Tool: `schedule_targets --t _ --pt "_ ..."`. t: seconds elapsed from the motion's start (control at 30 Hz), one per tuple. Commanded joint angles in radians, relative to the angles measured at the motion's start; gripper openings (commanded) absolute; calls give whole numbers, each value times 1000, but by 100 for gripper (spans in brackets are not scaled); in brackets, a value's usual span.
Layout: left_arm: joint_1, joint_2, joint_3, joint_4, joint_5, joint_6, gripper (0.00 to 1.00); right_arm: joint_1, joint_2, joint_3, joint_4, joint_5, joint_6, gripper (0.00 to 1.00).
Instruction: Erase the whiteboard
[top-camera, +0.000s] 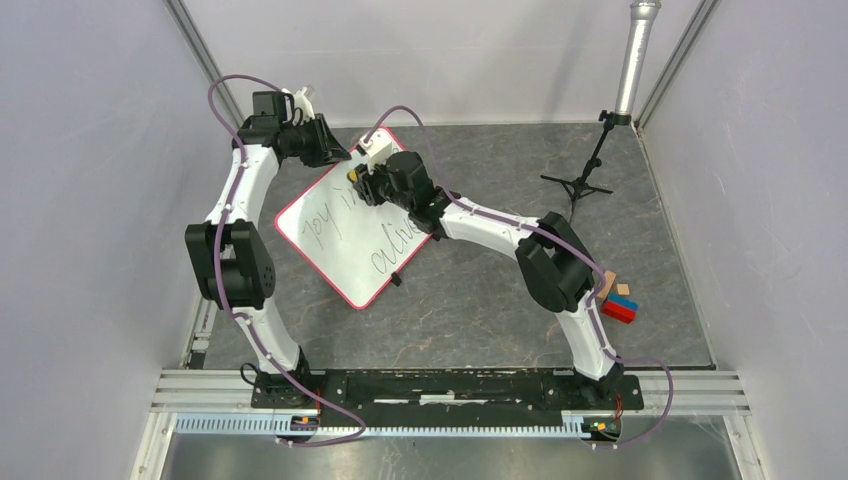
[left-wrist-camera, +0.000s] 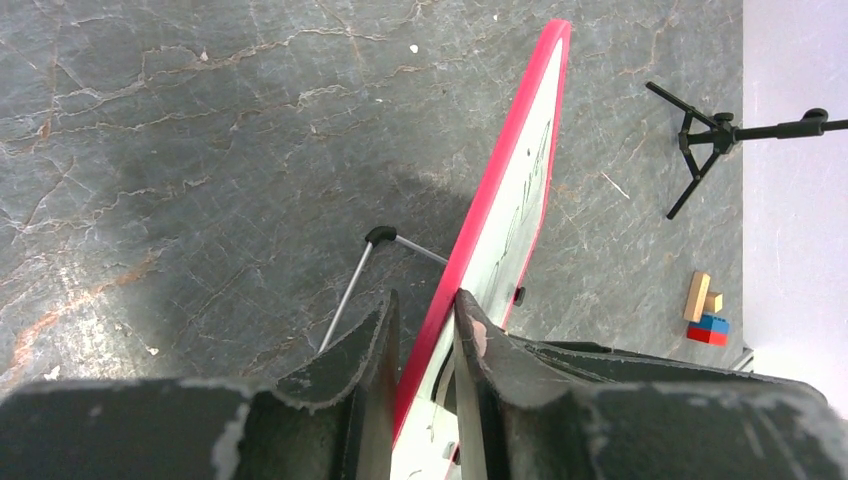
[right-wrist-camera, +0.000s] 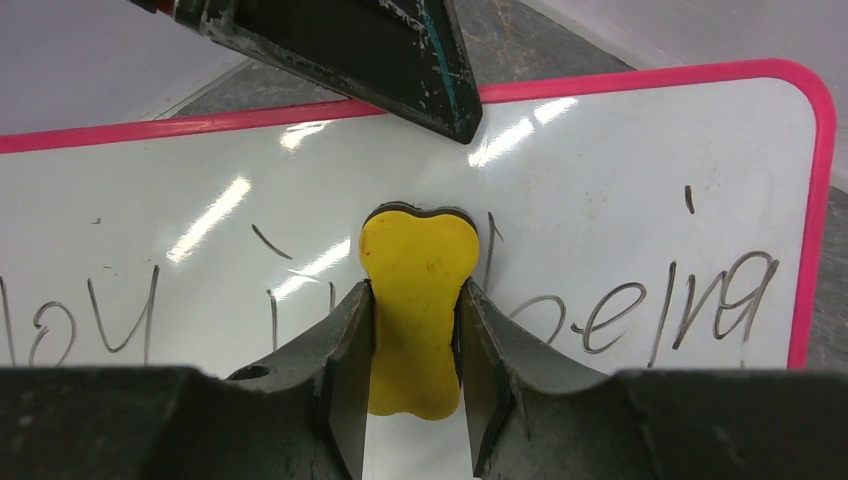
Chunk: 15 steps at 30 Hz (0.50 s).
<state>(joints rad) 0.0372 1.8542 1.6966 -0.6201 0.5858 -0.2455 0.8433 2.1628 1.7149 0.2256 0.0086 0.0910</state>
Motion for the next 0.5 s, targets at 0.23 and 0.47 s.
schedule_targets --t 0.23,0.47 --pt "-9 -18 -49 74 -30 43 11 -47 -51 -126 90 136 82 31" --pt "-9 -25 -88 115 -62 77 6 -121 -75 -225 120 122 152 30"
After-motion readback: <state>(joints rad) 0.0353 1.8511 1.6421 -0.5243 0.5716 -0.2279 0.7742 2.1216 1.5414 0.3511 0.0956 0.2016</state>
